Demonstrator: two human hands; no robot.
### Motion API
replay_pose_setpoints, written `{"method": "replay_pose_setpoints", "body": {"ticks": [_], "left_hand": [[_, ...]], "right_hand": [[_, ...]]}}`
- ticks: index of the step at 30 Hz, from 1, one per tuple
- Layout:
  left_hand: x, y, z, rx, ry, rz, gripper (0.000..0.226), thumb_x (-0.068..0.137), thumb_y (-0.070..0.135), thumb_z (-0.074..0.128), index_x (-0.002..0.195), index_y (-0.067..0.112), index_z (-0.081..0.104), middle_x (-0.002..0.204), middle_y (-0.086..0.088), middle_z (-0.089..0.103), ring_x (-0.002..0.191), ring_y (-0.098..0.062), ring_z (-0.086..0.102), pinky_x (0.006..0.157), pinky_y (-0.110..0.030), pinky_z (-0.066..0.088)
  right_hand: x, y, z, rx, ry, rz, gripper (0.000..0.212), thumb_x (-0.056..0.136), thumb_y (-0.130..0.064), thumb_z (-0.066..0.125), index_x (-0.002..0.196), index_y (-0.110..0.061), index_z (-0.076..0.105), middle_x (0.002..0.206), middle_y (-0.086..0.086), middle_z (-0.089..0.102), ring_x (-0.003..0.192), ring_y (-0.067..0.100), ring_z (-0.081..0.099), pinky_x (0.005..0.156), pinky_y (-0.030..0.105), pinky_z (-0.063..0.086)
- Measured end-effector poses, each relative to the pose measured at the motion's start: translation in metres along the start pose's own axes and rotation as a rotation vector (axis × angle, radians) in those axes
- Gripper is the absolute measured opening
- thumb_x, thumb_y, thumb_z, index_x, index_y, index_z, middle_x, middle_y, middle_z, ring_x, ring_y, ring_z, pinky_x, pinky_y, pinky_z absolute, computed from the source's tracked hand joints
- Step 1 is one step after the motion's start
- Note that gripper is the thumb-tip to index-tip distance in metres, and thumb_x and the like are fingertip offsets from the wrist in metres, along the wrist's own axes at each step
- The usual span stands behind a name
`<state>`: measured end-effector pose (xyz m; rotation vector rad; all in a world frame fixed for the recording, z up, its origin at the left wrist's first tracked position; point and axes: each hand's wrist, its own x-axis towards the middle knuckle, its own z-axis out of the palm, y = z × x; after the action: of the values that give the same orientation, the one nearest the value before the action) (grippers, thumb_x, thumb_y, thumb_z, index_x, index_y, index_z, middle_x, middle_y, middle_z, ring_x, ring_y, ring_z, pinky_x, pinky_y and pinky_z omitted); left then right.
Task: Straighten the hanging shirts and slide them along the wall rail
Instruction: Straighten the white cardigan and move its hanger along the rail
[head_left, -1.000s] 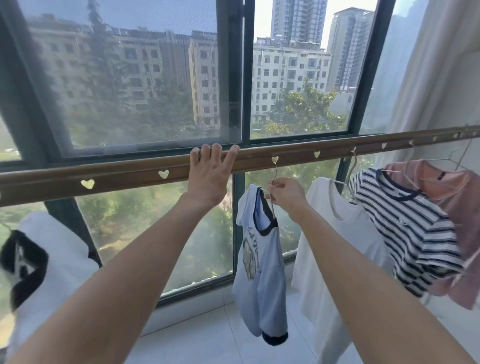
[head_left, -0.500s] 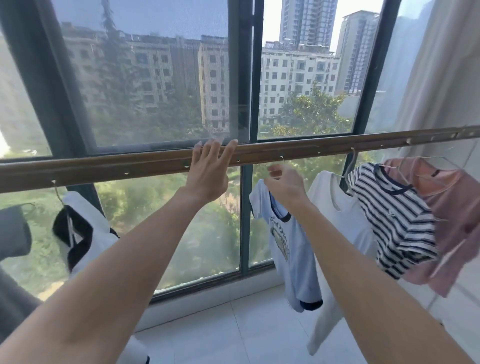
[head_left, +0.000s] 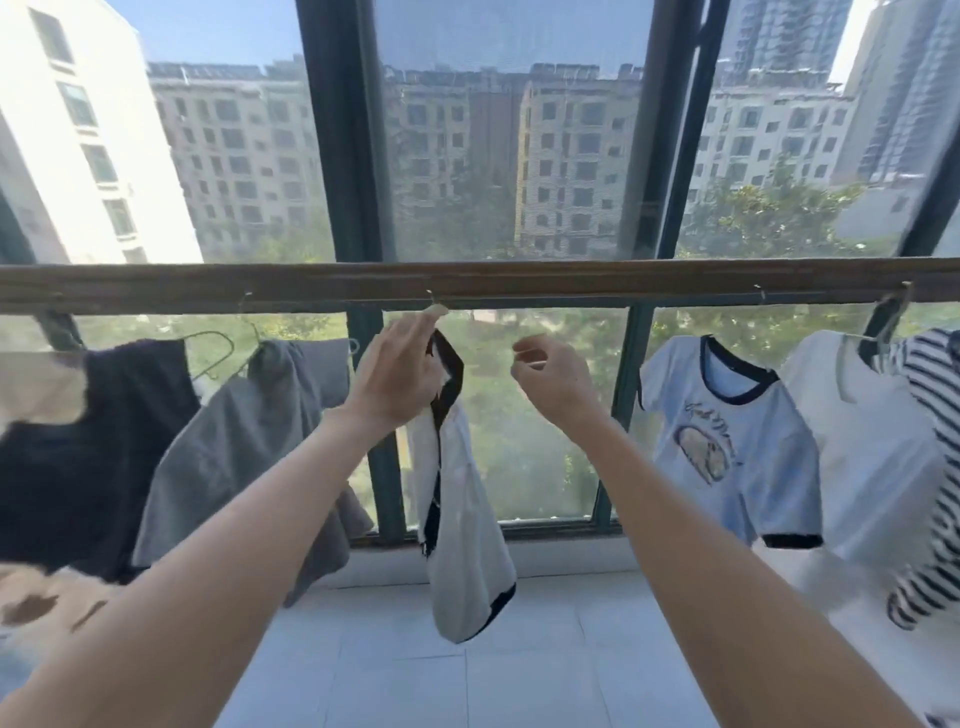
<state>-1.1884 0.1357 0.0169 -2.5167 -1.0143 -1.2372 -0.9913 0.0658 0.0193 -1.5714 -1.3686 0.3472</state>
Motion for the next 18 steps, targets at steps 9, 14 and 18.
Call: {"method": "replay_pose_setpoints", "body": {"ticks": [9, 14, 18], "left_hand": [[-0.072, -0.061, -0.045, 0.007, -0.088, -0.163, 0.051, 0.085, -0.001, 0.053, 0.135, 0.010, 0.048, 0.120, -0.010, 0.061, 0.113, -0.026, 0.055, 0.091, -0.038, 0.047], [-0.069, -0.079, -0.030, -0.052, -0.129, -0.153, 0.046, 0.085, -0.001, 0.053, 0.129, 0.011, 0.051, 0.109, -0.008, 0.063, 0.104, -0.025, 0.058, 0.088, -0.042, 0.051], [-0.054, -0.100, -0.008, -0.067, -0.173, -0.163, 0.045, 0.085, 0.000, 0.055, 0.128, 0.013, 0.052, 0.107, -0.007, 0.064, 0.100, -0.023, 0.061, 0.083, -0.045, 0.055]], "right_hand": [[-0.028, -0.032, 0.079, -0.036, -0.063, -0.006, 0.036, 0.088, -0.005, 0.061, 0.123, -0.008, 0.062, 0.112, 0.006, 0.066, 0.100, 0.020, 0.063, 0.089, 0.028, 0.051], [-0.008, -0.003, 0.099, -0.275, -0.120, 0.112, 0.051, 0.079, -0.006, 0.064, 0.129, -0.012, 0.055, 0.122, 0.013, 0.055, 0.111, 0.031, 0.056, 0.085, 0.037, 0.053], [0.010, 0.034, 0.110, -0.344, -0.114, 0.165, 0.045, 0.085, -0.012, 0.055, 0.130, -0.017, 0.052, 0.118, 0.010, 0.058, 0.103, 0.031, 0.058, 0.085, 0.044, 0.054]]}}
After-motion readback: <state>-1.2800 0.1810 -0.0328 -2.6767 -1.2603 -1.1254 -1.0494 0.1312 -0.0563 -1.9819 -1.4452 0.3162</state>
